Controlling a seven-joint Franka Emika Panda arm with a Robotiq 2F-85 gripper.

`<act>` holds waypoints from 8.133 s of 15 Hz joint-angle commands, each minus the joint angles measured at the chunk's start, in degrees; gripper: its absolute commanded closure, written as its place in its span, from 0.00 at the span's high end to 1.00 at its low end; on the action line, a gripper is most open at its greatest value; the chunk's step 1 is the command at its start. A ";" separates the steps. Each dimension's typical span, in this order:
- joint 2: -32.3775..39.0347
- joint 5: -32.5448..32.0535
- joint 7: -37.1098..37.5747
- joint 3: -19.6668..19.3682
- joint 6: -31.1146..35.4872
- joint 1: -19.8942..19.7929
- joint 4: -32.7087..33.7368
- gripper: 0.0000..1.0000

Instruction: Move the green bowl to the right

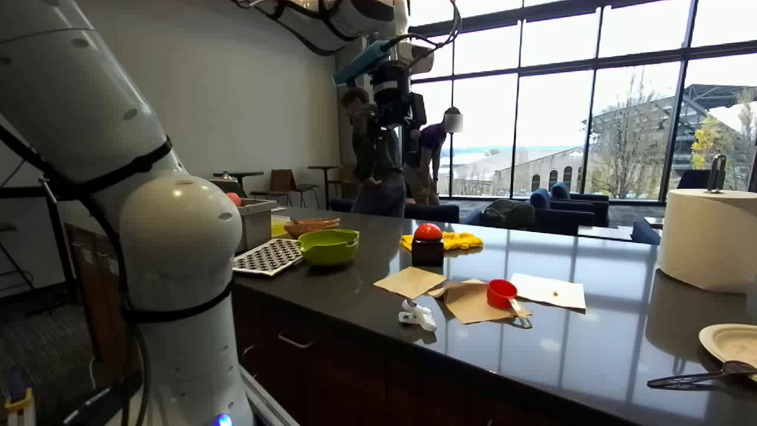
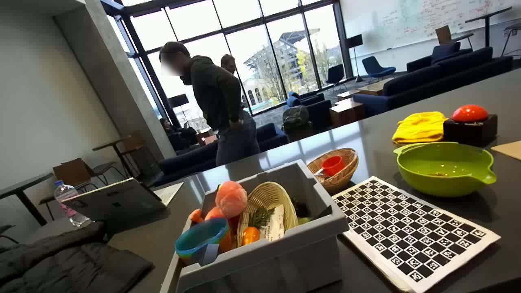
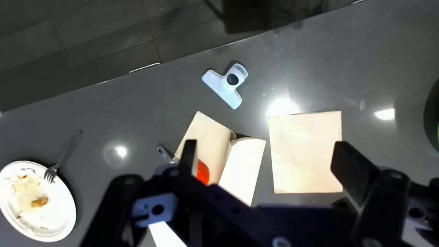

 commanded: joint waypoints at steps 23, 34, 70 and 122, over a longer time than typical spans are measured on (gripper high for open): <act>-3.29 11.38 -12.91 5.18 24.32 19.67 -19.63 1.00; -1.47 13.85 -13.02 6.86 25.83 20.99 -19.58 1.00; 19.97 -1.33 1.29 13.36 47.59 17.00 -11.08 1.00; 33.06 9.00 -3.21 8.38 55.68 15.49 -9.12 0.29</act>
